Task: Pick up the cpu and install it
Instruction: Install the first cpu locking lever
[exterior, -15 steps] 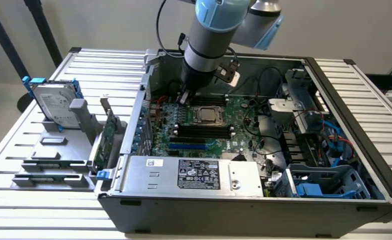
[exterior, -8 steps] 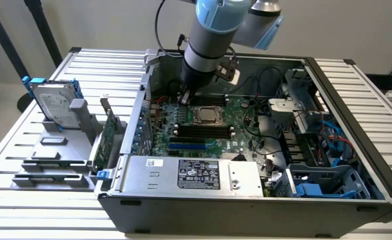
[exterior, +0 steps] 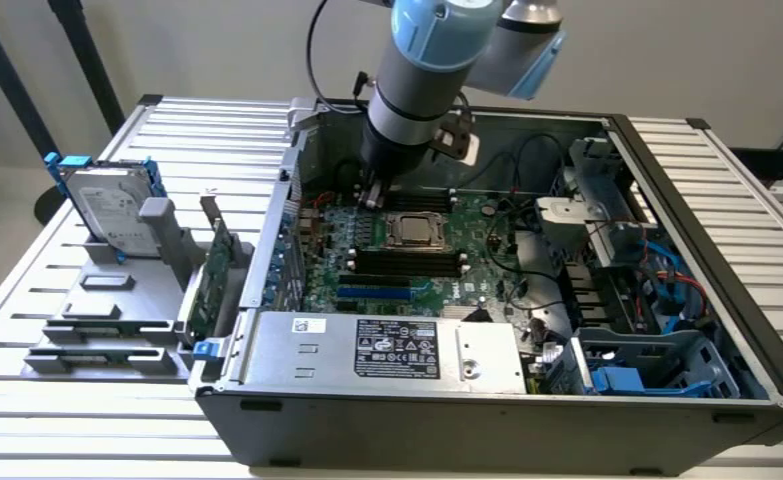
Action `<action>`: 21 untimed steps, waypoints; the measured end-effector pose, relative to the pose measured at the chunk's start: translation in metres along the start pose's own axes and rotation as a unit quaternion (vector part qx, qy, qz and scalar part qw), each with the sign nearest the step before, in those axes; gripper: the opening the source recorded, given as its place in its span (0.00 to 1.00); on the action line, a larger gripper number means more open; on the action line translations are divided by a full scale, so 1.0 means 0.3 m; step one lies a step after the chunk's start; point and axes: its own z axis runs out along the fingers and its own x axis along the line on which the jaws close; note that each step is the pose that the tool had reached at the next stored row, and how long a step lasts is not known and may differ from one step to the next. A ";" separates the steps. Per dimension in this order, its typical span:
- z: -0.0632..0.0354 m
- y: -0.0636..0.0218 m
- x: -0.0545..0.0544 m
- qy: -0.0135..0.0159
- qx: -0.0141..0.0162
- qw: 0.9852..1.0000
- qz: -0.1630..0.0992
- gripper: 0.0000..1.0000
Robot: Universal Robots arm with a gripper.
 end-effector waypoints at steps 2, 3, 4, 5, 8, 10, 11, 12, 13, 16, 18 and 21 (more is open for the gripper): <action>0.000 0.000 0.000 -0.001 -0.002 1.000 -0.011 0.11; -0.001 0.000 0.000 -0.002 -0.002 1.000 -0.017 0.11; -0.001 0.000 0.000 -0.003 -0.001 1.000 -0.024 0.11; 0.000 0.000 0.000 -0.004 -0.001 1.000 -0.030 0.11; -0.001 -0.001 0.000 -0.007 -0.005 0.999 -0.047 0.11; 0.000 0.000 0.000 -0.007 -0.010 0.998 -0.059 0.11; 0.000 0.000 0.000 -0.008 -0.014 0.998 -0.065 0.11; 0.000 0.000 0.000 -0.008 -0.017 0.997 -0.071 0.11; 0.000 0.000 0.000 -0.008 -0.021 0.997 -0.076 0.11; 0.000 0.000 0.000 -0.008 -0.033 0.995 -0.092 0.11; 0.000 0.000 0.001 -0.008 -0.041 0.994 -0.100 0.11; 0.002 -0.002 0.007 -0.011 -0.049 0.992 -0.112 0.11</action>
